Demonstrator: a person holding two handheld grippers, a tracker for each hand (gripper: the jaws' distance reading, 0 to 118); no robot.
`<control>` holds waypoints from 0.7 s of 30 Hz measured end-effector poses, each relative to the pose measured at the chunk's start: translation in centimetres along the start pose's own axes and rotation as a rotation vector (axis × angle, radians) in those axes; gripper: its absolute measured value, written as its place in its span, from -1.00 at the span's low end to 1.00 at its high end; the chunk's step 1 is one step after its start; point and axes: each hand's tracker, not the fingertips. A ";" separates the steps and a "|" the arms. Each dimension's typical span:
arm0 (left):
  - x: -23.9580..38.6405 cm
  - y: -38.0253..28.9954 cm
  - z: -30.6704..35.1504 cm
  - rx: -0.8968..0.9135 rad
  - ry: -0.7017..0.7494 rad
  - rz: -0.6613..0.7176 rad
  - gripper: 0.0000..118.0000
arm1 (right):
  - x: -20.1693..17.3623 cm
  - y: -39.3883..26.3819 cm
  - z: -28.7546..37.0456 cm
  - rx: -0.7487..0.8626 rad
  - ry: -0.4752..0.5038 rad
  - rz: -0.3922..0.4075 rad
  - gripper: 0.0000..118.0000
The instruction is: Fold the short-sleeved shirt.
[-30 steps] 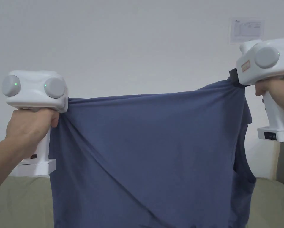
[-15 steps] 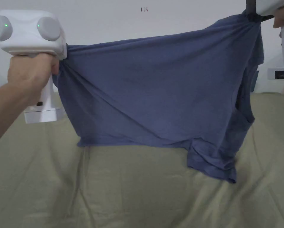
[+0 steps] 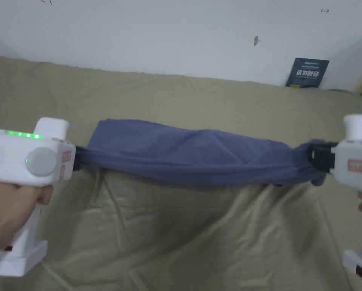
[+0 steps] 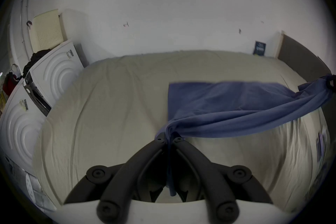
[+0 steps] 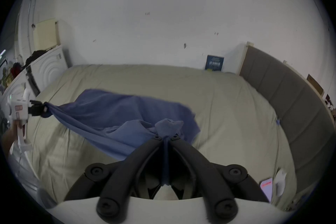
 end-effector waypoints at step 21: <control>-4.5 -20.6 12.9 -0.154 -0.077 0.039 -1.00 | -1.6 -23.8 12.6 -0.235 0.072 -0.113 -0.94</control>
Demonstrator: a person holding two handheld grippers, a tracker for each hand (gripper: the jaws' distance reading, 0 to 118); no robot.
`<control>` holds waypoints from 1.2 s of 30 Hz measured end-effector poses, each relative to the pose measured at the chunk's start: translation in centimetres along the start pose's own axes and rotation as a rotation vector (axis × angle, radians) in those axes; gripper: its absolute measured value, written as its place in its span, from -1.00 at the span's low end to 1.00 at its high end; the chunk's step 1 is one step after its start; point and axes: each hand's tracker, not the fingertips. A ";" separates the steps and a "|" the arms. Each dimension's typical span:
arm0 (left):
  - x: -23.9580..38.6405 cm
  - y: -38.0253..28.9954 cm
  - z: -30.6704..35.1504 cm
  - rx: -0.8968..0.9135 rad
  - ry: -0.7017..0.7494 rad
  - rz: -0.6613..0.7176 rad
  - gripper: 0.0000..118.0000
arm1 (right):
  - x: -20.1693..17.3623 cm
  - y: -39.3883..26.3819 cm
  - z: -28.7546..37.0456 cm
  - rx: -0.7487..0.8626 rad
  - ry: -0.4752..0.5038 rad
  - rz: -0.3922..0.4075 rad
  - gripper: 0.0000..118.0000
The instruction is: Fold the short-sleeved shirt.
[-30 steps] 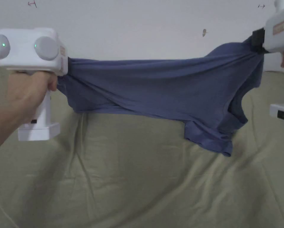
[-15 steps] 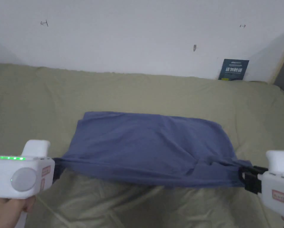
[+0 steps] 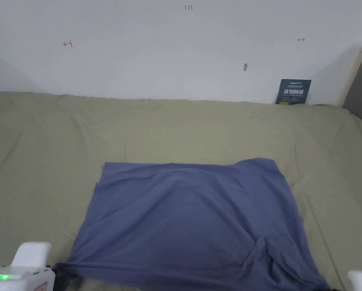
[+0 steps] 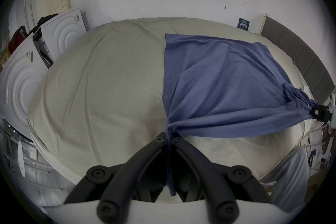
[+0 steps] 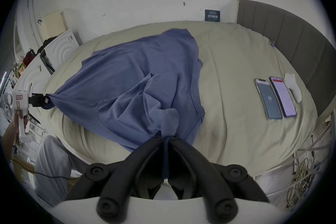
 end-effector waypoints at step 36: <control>-3.2 -3.8 2.8 -0.040 -0.076 0.186 0.92 | -2.3 1.4 3.5 0.089 -0.046 -0.063 -1.00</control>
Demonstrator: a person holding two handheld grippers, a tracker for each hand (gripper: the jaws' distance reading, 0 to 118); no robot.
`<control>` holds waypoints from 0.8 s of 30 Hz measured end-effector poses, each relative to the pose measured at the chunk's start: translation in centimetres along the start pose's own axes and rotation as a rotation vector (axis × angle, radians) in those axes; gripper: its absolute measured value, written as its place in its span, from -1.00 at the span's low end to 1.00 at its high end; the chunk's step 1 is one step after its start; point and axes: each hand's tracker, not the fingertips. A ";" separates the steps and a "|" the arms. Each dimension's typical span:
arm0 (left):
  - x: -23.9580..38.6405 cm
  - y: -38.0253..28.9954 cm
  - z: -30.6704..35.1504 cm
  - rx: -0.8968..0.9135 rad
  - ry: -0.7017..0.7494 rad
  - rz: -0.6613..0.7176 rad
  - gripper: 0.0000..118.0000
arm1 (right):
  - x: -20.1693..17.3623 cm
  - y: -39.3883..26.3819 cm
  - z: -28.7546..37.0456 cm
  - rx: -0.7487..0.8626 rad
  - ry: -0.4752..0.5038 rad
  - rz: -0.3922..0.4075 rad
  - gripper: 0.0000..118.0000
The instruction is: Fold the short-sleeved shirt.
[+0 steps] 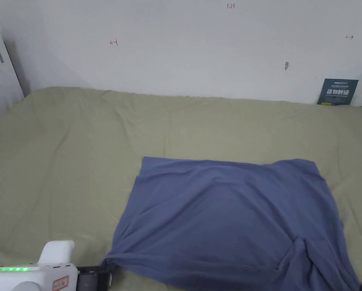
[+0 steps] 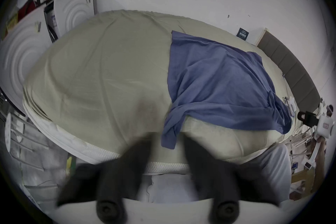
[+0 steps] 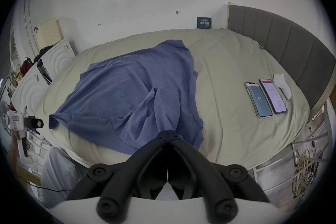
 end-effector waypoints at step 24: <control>3.0 1.8 -4.3 -0.038 0.062 -0.087 -1.00 | 5.5 -2.0 -5.8 -0.232 0.111 -0.051 0.67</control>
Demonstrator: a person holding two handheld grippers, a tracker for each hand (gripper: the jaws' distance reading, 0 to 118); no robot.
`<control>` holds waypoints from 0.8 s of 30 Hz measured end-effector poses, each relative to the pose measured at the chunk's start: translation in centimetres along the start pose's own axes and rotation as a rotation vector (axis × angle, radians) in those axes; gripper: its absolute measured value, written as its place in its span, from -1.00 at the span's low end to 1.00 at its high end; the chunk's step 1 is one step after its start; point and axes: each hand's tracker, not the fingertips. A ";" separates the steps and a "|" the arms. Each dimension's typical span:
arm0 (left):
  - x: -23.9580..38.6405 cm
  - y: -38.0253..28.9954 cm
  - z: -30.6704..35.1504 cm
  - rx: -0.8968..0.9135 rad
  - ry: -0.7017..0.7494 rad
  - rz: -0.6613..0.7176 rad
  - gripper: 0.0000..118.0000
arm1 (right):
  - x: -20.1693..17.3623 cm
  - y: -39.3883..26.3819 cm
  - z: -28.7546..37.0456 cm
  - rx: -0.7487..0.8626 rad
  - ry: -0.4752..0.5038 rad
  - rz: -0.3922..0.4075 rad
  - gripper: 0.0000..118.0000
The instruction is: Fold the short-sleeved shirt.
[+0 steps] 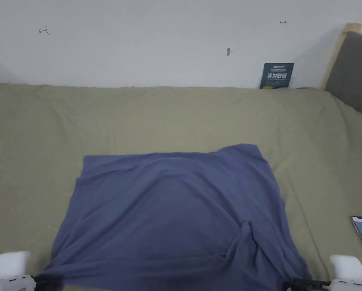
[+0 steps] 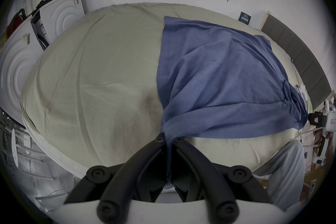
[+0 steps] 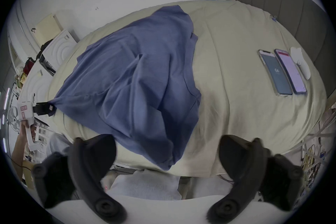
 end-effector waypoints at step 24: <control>0.1 6.8 3.0 0.130 -0.033 -0.016 -1.00 | -2.7 6.9 5.4 0.190 0.008 0.008 -0.92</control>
